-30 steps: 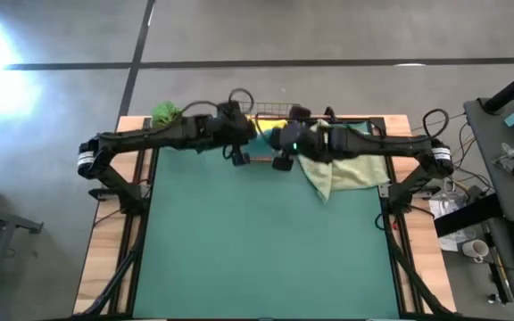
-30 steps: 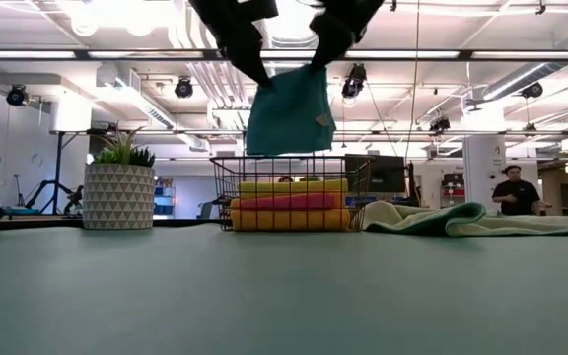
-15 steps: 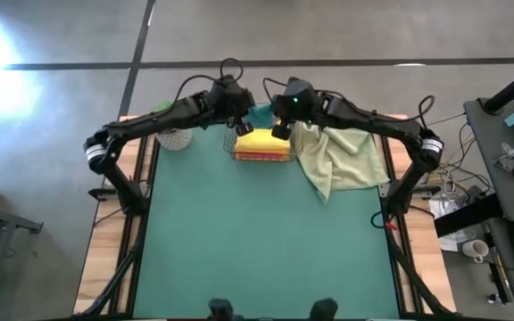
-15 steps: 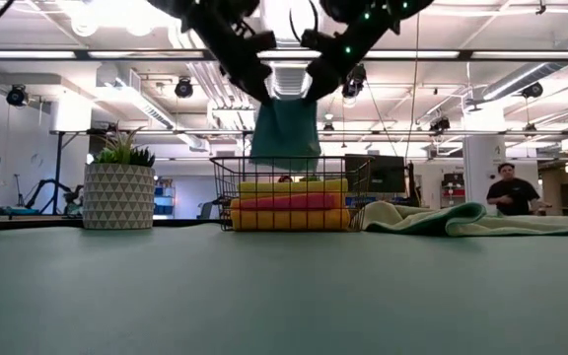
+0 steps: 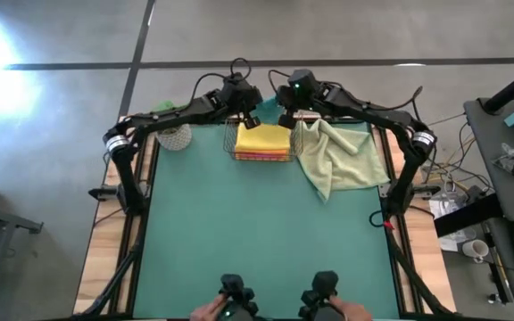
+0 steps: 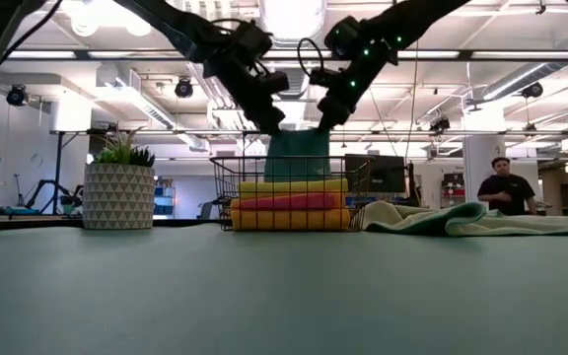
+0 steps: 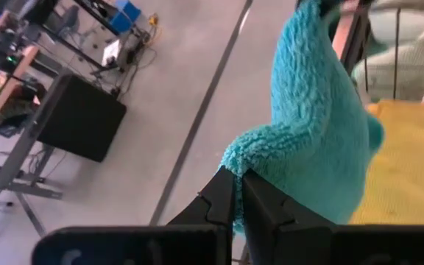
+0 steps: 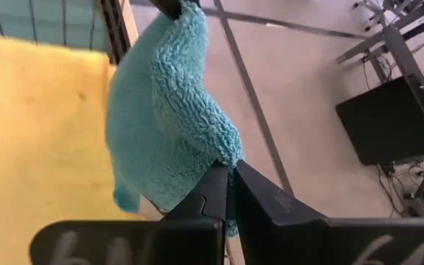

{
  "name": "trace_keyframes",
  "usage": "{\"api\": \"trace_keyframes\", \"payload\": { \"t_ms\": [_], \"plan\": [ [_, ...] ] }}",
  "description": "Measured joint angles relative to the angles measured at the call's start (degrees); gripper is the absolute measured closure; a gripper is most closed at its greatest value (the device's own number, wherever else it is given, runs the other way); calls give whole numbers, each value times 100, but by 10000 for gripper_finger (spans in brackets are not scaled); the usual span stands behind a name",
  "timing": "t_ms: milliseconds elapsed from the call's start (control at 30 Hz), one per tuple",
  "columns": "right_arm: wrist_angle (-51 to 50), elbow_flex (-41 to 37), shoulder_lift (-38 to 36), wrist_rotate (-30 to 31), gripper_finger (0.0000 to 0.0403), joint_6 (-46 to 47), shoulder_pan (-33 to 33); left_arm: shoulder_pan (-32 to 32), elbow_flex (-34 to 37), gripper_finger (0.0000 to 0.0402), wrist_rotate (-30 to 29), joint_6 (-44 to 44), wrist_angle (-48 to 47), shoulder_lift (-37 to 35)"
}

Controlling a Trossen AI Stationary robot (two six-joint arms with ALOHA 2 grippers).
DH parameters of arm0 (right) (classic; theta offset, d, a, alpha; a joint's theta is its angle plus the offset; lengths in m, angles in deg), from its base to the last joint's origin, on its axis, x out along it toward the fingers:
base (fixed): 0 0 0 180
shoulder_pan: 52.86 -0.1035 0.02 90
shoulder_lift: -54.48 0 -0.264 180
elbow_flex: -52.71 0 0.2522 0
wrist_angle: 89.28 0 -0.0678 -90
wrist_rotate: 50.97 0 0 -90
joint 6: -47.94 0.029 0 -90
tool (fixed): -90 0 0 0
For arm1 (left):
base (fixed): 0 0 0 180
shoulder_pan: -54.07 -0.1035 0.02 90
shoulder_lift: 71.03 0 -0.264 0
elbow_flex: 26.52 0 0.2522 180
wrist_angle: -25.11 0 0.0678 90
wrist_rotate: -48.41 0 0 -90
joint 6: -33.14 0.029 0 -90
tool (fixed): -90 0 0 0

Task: Fold microfiber towels
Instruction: Put the folded blue microfiber towel into the wire basket

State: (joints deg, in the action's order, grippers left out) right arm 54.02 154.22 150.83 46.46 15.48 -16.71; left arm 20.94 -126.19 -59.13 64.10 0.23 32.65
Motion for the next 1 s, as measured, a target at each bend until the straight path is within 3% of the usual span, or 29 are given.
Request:
{"api": "trace_keyframes", "payload": {
  "t_ms": [167,500,800,1000],
  "plan": [
    [27,0,228,-44,394,-363,151,-130,2,401,0,14,8,282],
    [203,4,170,-70,394,-567,269,-176,-66,401,-109,861,406,384],
    [-629,-87,209,-1197,394,-282,161,-112,13,401,135,851,-1036,375],
    [-1071,-98,209,-1764,394,20,44,106,11,401,154,841,-1522,346]
  ]
}}
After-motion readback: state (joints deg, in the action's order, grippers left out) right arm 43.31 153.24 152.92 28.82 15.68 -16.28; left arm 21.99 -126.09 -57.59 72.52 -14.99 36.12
